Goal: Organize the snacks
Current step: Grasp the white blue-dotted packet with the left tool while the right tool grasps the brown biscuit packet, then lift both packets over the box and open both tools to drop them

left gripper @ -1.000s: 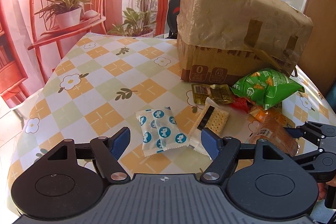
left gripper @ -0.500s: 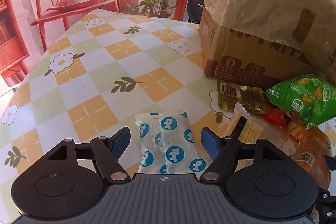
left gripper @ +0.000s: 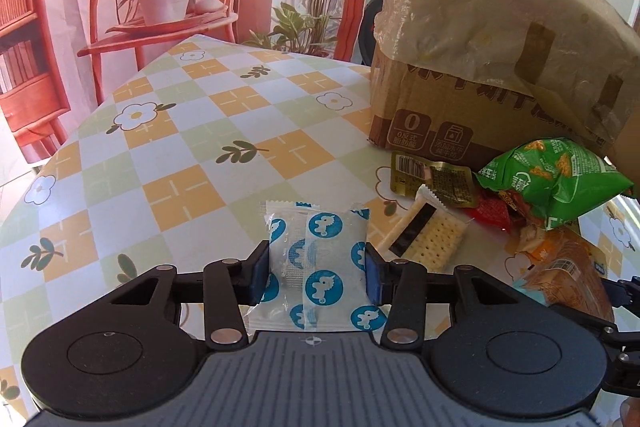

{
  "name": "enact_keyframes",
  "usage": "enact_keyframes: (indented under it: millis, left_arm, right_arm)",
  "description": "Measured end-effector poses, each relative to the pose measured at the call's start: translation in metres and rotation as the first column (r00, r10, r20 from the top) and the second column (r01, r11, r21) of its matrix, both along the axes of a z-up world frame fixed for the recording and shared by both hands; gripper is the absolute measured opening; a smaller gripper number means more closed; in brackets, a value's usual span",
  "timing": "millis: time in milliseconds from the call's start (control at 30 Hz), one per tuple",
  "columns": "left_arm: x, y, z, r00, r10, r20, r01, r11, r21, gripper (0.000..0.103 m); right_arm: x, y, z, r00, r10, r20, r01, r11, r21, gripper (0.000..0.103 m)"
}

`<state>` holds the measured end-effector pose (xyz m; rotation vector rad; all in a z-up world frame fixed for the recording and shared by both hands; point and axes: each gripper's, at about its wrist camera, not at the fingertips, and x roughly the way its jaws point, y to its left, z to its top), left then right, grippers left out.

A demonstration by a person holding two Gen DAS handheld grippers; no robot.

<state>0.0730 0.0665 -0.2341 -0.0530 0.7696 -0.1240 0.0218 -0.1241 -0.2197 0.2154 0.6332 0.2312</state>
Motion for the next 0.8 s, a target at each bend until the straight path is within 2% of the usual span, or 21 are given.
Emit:
enact_keyframes:
  millis: [167, 367, 633, 800]
  left_arm:
    - [-0.015, -0.009, 0.022, 0.997, -0.013, 0.073, 0.014, 1.0, -0.015, 0.049]
    - [-0.015, -0.021, 0.047, 0.989, -0.043, 0.143, 0.046, 0.999, -0.023, 0.049]
    - [-0.012, -0.035, 0.078, 0.974, -0.062, 0.22, 0.072, 0.997, -0.04, 0.049]
    - [-0.003, -0.046, 0.103, 0.957, -0.087, 0.277, 0.101, 0.994, -0.037, 0.049]
  right_arm:
    - [-0.005, 0.006, 0.016, 0.999, 0.009, 0.045, -0.009, 1.0, -0.017, 0.072]
    - [-0.012, 0.007, 0.041, 0.994, 0.0, 0.106, 0.005, 0.999, -0.046, 0.072]
    - [-0.016, -0.015, 0.078, 0.98, -0.061, 0.189, 0.072, 0.996, -0.051, 0.072]
    - [-0.012, -0.036, 0.106, 0.959, -0.104, 0.262, 0.119, 0.992, -0.044, 0.072]
